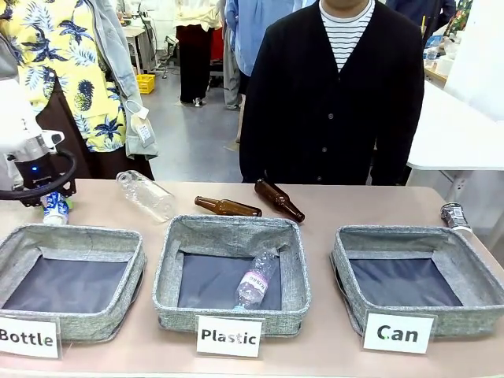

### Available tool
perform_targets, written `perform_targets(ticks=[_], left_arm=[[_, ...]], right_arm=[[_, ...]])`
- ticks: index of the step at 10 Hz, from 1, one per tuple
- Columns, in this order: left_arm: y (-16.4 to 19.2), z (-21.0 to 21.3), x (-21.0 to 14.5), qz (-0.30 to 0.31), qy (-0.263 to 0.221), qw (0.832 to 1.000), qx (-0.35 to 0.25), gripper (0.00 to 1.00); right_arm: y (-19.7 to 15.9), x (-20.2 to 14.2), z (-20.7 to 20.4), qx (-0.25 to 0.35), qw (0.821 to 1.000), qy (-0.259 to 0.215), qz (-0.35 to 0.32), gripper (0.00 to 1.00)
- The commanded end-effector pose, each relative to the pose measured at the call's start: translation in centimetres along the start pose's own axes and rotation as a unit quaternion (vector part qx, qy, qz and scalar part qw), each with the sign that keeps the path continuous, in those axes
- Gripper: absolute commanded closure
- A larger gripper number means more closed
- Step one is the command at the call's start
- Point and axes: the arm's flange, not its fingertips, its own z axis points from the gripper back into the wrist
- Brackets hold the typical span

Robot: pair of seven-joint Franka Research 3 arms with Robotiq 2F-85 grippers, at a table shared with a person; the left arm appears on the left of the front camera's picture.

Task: Sort the can waste into the basket.
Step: Pick up the can waste from the table and place it in the right Fabric basket.

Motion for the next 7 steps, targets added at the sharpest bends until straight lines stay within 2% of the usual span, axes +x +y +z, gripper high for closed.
perform_targets(ticks=[1, 5, 7], left_arm=[[0.1, 0.4, 0.1, 0.009, -0.002, 1.0, 0.016, 1.0], [0.4, 1.3, -0.3, -0.002, -0.001, 1.0, -0.003, 1.0], [1.1, 6.6, -2.3, -0.042, -0.037, 0.997, -0.061, 1.0]], right_arm=[[-0.1, 0.3, -0.1, 0.01, 1.0, -0.009, 0.012, 0.0], [-0.1, 0.3, -0.1, 0.01, 1.0, -0.009, 0.012, 0.0], [-0.1, 0.3, -0.1, 0.01, 1.0, -0.009, 0.012, 0.0]])
